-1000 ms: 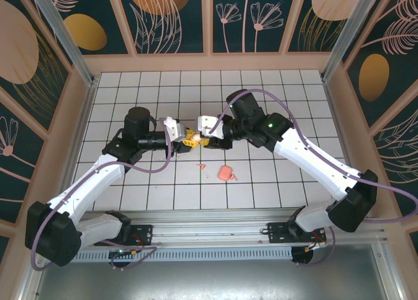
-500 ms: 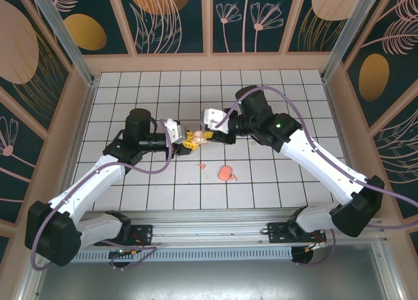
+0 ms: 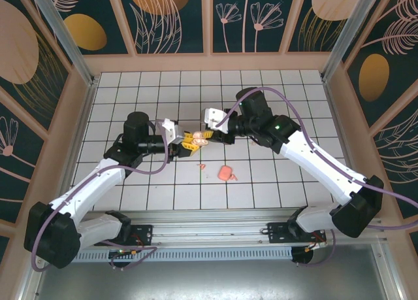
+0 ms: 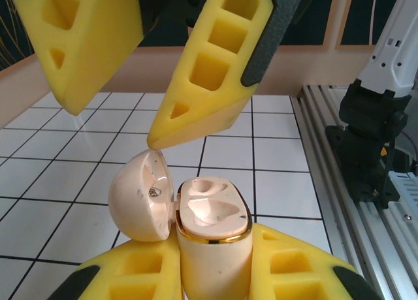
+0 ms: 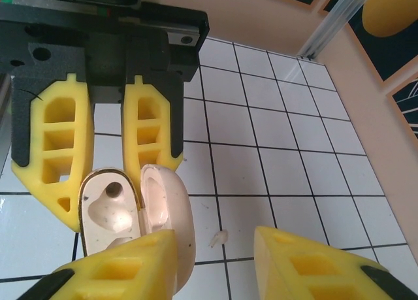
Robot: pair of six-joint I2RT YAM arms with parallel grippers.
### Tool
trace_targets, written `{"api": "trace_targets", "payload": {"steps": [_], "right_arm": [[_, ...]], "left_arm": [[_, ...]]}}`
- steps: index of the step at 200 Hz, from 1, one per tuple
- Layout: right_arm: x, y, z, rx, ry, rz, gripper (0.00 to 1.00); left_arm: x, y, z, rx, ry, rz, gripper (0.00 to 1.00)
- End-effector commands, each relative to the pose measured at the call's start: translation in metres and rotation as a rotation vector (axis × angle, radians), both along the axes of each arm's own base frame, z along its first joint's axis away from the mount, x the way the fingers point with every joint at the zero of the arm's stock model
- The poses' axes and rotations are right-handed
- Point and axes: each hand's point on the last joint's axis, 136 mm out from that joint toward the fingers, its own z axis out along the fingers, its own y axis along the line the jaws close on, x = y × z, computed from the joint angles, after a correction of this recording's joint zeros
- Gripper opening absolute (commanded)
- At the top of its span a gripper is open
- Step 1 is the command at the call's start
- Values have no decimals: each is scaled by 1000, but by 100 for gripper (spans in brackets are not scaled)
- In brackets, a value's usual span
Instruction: Insert wireless bluetooth earbuds into charging case
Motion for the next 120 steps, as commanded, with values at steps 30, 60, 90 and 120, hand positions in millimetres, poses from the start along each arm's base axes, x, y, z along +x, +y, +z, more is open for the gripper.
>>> {"api": "trace_targets", "payload": {"steps": [30, 60, 90, 120], "right_arm": [[-10, -7, 35, 171, 17, 41, 43], [-11, -14, 47, 233, 41, 41, 45], [12, -31, 57, 315, 167, -122, 49], [23, -48, 31, 272, 304, -255, 48]], "left_arm": [[-8, -1, 27, -182, 1, -15, 17], [-4, 0, 31, -246, 38, 14, 17], [2, 4, 29, -298, 65, 69, 15], [9, 10, 20, -365, 104, 140, 14]]}}
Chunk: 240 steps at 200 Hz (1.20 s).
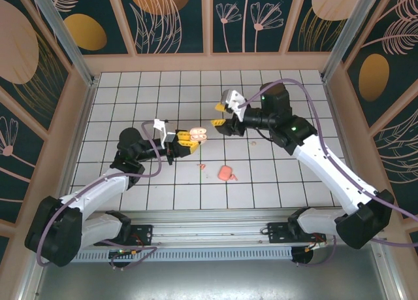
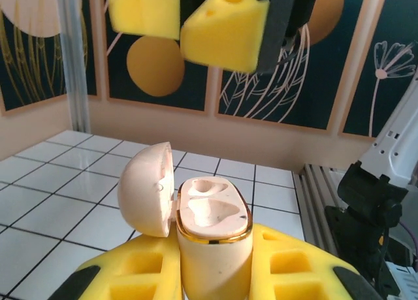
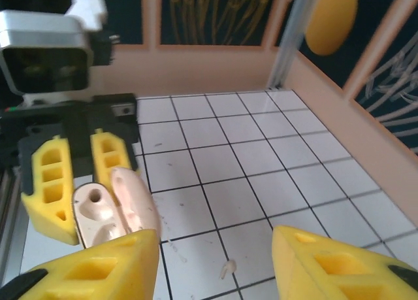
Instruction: Insert wireless bluetooth earbuds into charging case
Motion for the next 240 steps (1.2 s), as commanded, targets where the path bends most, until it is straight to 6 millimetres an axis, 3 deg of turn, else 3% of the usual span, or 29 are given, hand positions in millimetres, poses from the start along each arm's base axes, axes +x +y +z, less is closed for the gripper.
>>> {"api": "trace_targets", "payload": {"steps": [1, 35, 73, 107, 150, 194, 240], "right_arm": [[3, -13, -13, 9, 142, -92, 48], [28, -49, -51, -63, 271, -302, 48], [62, -99, -100, -37, 579, -677, 47], [67, -128, -158, -5, 893, -925, 46], [69, -164, -215, -76, 1047, -1203, 42], [77, -172, -261, -180, 1129, -1274, 40], [90, -167, -285, -244, 1154, -1267, 40]], "left_arm": [[5, 6, 10, -103, 7, 55, 14], [11, 6, -3, -114, 56, 80, 14], [15, 5, -10, -92, 66, 92, 14], [17, 5, -15, -87, 83, 97, 14], [20, 5, -19, -82, 96, 105, 14], [22, 7, -18, -117, 115, 120, 14], [23, 6, -21, -102, 116, 123, 14]]}}
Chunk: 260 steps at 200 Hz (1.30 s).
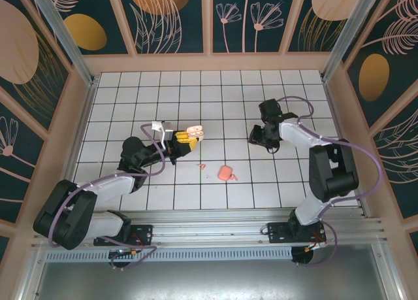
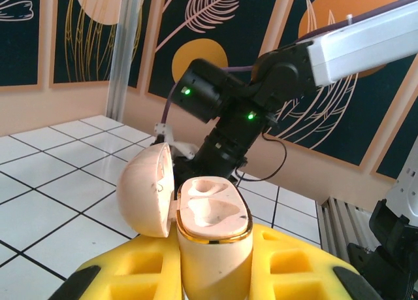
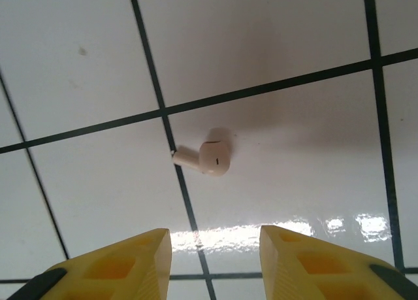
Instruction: Insert wireless bluetooth earbuds into charging case
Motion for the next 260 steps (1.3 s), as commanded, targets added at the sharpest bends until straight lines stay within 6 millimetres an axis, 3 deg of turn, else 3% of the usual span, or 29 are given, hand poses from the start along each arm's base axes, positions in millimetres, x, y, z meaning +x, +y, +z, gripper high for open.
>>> {"api": "trace_targets", "payload": {"steps": [1, 86, 176, 260], "right_arm": [[13, -4, 2, -23, -6, -21, 40], [25, -5, -24, -37, 27, -21, 37], [37, 0, -30, 17, 16, -19, 32], [29, 0, -41, 16, 48, -9, 23]], "left_arm": [[-3, 0, 6, -18, -26, -4, 14], [-6, 1, 4, -1, -27, -5, 14], [-7, 1, 5, 6, -24, -11, 15], [-6, 2, 5, 8, -20, -4, 15]]}}
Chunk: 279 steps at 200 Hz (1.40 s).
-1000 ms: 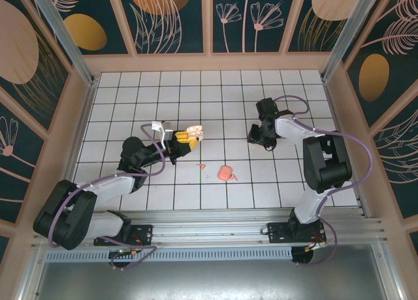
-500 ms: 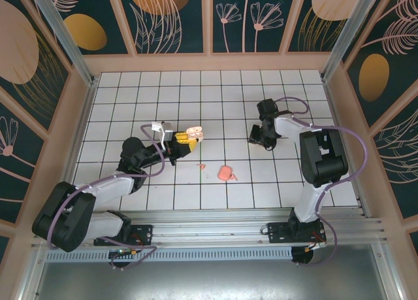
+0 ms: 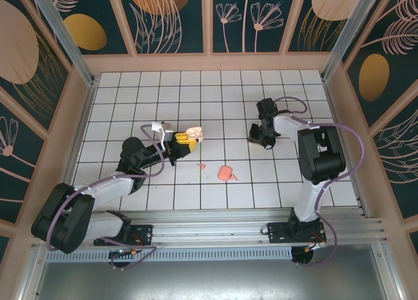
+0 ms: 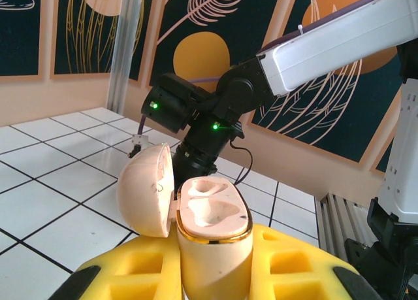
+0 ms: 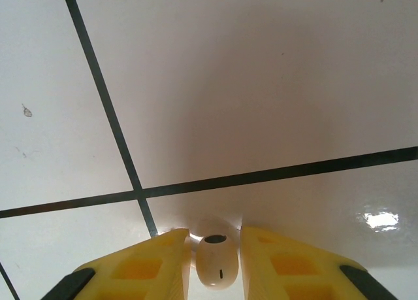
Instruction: Insert wireless bluetooth earbuds into charging case
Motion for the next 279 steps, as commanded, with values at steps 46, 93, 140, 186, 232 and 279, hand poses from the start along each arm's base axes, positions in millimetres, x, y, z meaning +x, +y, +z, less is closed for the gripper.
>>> {"api": "trace_targets", "payload": {"steps": [46, 93, 140, 186, 232, 279], "right_arm": [[-1, -7, -4, -34, -6, 37, 21], [-6, -8, 9, -64, -29, 159, 21], [-21, -5, 36, -85, -83, 373, 21], [-39, -3, 57, -132, -128, 558, 22], [-59, 21, 65, -133, -165, 716, 23], [-87, 50, 56, -182, -148, 941, 23]], "left_arm": [[-4, 0, 7, -4, -36, -9, 15], [-4, 0, 7, 5, -35, -8, 15], [-4, -1, 9, 8, -37, -13, 14], [-6, -1, 9, 15, -39, -15, 14], [-7, -1, 10, 18, -31, -21, 14], [-9, -1, 10, 22, -26, -31, 14]]}}
